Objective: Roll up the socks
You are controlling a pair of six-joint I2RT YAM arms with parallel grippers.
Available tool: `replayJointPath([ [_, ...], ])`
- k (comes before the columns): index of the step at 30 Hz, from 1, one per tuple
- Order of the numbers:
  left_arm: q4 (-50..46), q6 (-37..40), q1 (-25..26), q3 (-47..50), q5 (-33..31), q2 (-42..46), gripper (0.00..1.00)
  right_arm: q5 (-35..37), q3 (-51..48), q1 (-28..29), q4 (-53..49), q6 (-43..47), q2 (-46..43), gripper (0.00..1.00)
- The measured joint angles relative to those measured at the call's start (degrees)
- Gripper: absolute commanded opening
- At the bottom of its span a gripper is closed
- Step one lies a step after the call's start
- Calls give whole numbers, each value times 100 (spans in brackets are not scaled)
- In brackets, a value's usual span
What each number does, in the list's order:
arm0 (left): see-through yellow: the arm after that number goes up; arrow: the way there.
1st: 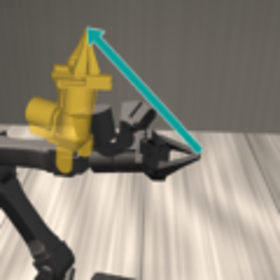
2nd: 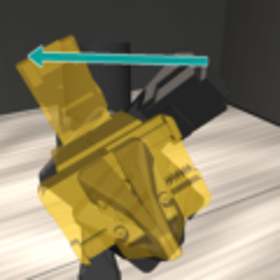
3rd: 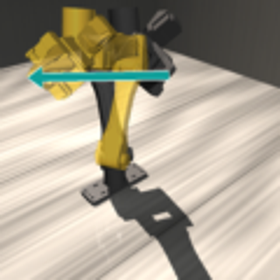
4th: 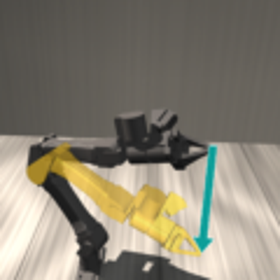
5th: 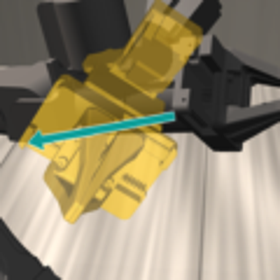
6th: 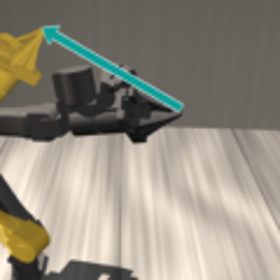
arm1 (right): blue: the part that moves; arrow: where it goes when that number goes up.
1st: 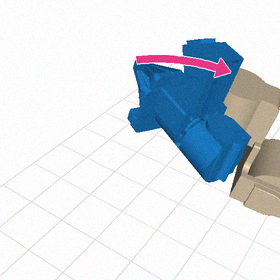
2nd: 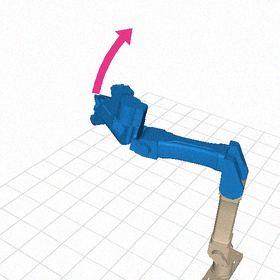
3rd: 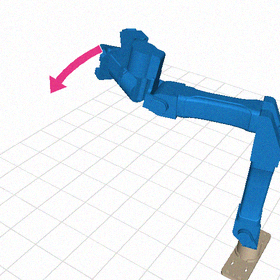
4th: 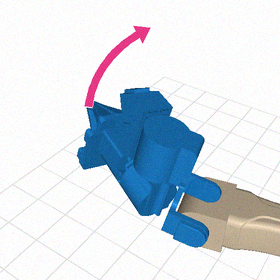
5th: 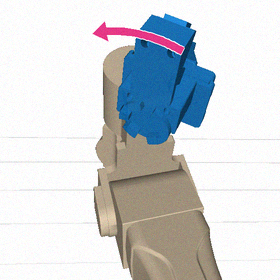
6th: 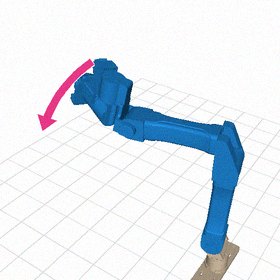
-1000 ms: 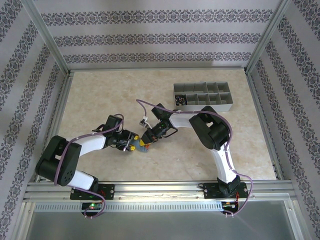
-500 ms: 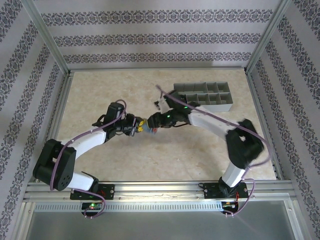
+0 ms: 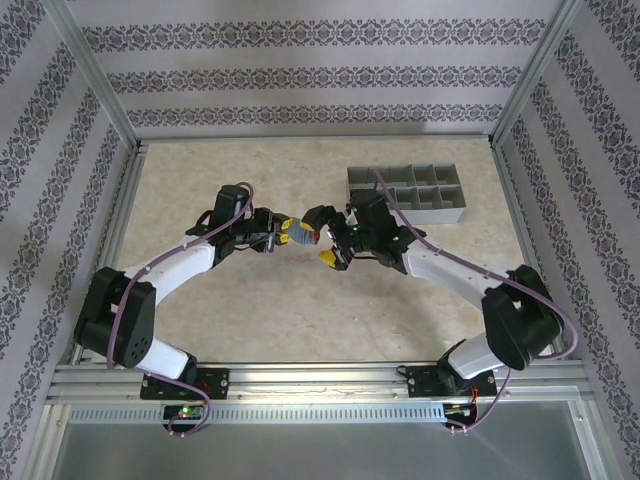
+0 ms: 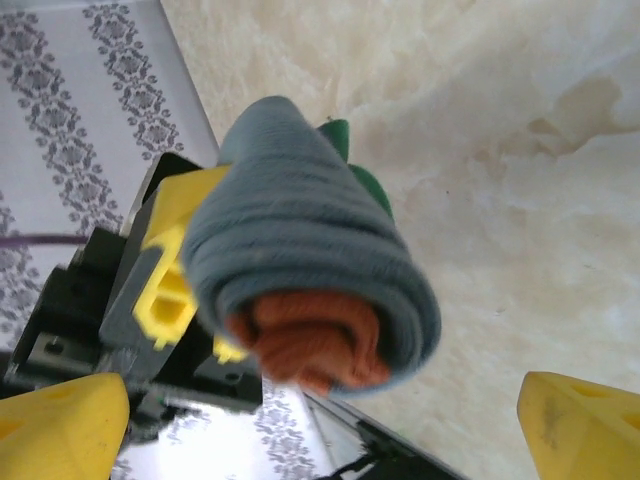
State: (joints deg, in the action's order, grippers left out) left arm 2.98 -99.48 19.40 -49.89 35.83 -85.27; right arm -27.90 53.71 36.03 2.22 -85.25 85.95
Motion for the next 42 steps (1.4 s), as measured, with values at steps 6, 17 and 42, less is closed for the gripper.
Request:
replayJointPath([
  [6,0,-136,0,-76,48,-24,0,4,0,61,1075,-1102,549,96],
  [17,-2,-286,0,-76,103,-24,0,-7,-2,46,2149,-1845,1043,66],
  [42,-168,-302,0,-70,140,-24,0,-376,74,-131,1812,-1182,1071,65],
])
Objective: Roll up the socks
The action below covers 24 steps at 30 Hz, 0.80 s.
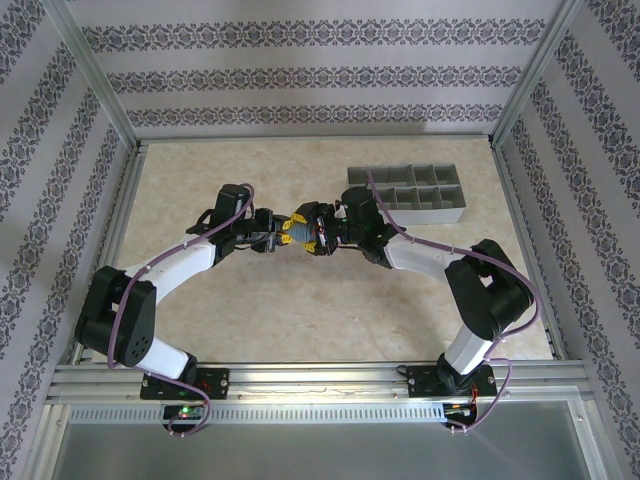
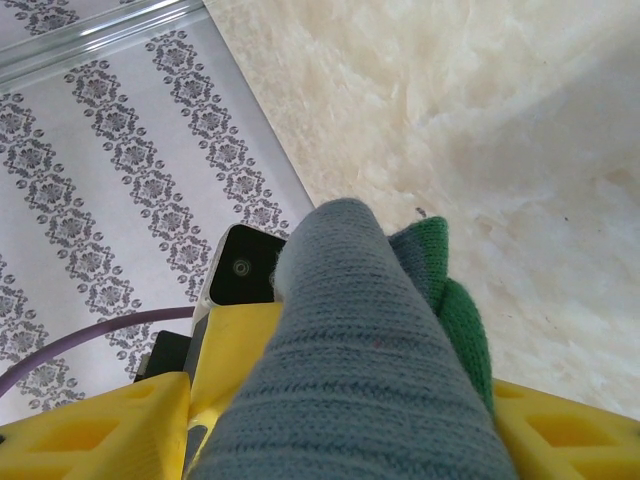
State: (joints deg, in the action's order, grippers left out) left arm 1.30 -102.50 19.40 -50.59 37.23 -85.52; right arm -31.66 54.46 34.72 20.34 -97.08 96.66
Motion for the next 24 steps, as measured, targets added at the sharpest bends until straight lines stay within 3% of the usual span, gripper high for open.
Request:
replayJointPath([
  [10,-66,0,0,0,74,0,0,-50,-101,-13,-61,68,-94,62],
  [24,-105,4,-28,0,17,-9,0,-55,-212,-50,-114,118,-136,29],
])
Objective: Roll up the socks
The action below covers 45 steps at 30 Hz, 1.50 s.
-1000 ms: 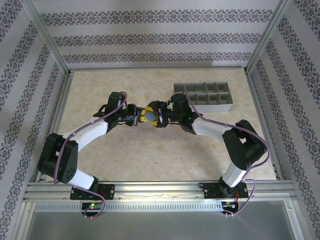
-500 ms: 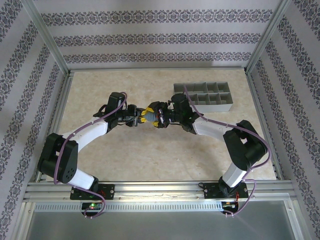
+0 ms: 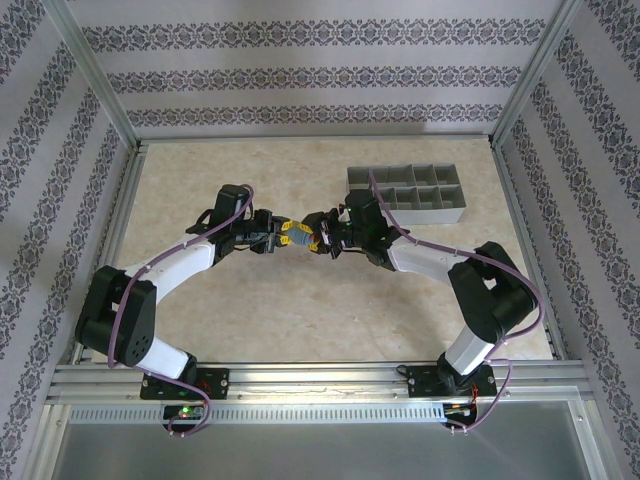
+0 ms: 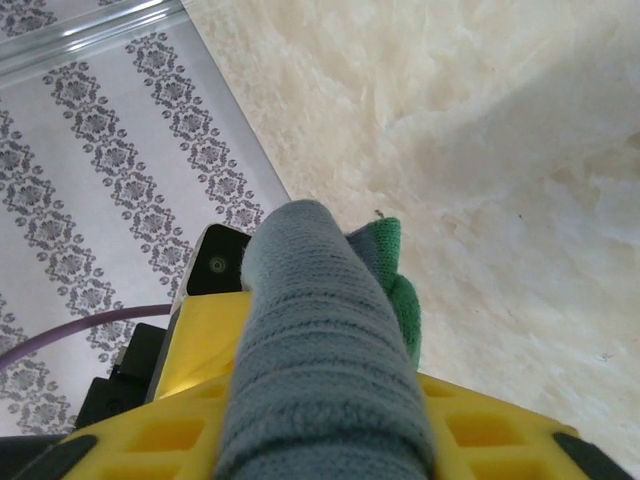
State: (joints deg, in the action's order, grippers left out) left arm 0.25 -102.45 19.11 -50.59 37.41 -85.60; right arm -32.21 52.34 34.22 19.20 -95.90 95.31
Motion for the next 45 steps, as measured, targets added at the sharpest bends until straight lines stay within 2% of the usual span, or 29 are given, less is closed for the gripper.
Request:
replayJointPath([
  [2,-2,0,-2,0,-11,0,0,0,4,0,9,-24,0,24],
  [3,-2,2,-7,0,-11,0,4,2,9,2,7,-15,0,21],
  [4,-4,2,-7,0,-9,0,18,2,13,2,7,-13,0,17],
  [5,-2,15,-7,0,-11,0,38,4,20,2,-9,-11,-2,13],
  [6,-2,39,-7,0,-9,0,53,7,35,2,-39,-7,-11,8],
  [8,-11,61,-7,-7,9,7,71,101,98,2,-275,120,-74,0],
  [10,-109,153,-11,-103,-7,20,80,205,219,-35,-802,402,-197,0],
  [14,-564,507,-11,-531,-125,127,81,551,1008,-374,-2505,1644,-492,0],
  [21,-1541,1569,-11,-1239,-525,590,78,1635,3209,-1665,-5309,4710,-603,0],
  [24,-1982,2247,-11,-1519,-798,868,76,2157,3847,-2065,-6144,5768,-409,0],
  [27,-2236,2887,-11,-1659,-1080,1314,75,2509,4260,-2210,-6690,6511,-22,0],
  [34,-2485,3718,-11,-1703,-1473,2140,73,3018,4673,-2157,-7322,7418,1102,0],
  [45,-2562,3849,-11,-1399,-1543,2232,72,3364,5160,-1978,-7471,7947,1971,0],
])
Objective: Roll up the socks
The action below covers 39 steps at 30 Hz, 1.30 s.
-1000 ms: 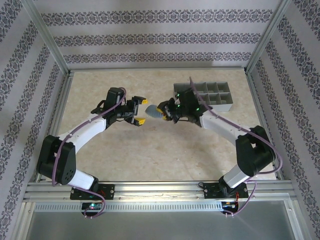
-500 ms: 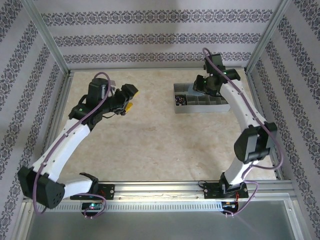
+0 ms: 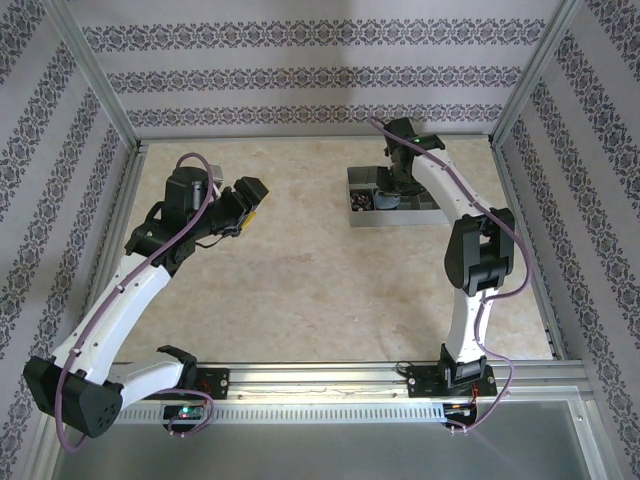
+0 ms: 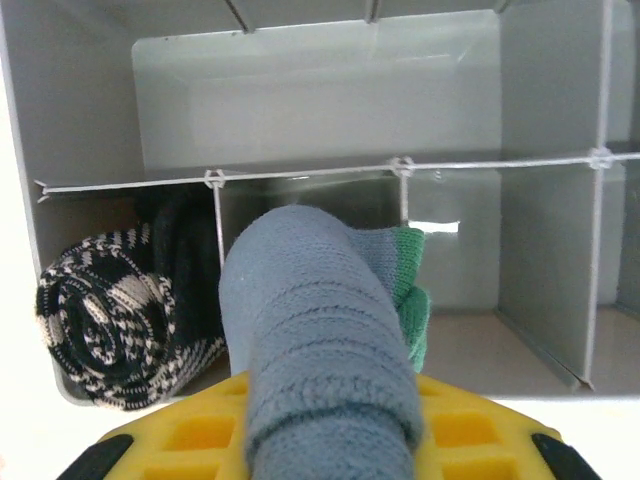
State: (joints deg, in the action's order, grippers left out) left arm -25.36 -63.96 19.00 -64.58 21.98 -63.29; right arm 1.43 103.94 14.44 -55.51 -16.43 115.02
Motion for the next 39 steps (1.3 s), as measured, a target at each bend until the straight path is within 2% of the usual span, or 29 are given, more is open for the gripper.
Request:
replayJointPath([
  [15,4,101,0,-4,0,4,70,369,131,120,-13,188,627,0],
  [16,7,101,0,-4,0,4,70,367,155,120,-44,199,678,4],
  [19,7,101,0,-4,2,4,70,367,393,120,-260,247,885,32],
  [22,7,101,0,-4,0,4,70,374,542,120,-413,308,918,47],
  [25,7,103,0,-7,0,4,70,393,640,127,-503,310,835,58],
  [27,7,101,0,-7,0,4,70,433,717,144,-584,321,739,60],
  [30,7,101,0,-7,2,22,70,481,774,146,-643,337,568,58],
  [34,11,101,0,-7,2,37,69,494,774,144,-649,374,426,29],
  [39,11,101,0,-7,2,42,69,361,699,144,-568,326,487,9],
])
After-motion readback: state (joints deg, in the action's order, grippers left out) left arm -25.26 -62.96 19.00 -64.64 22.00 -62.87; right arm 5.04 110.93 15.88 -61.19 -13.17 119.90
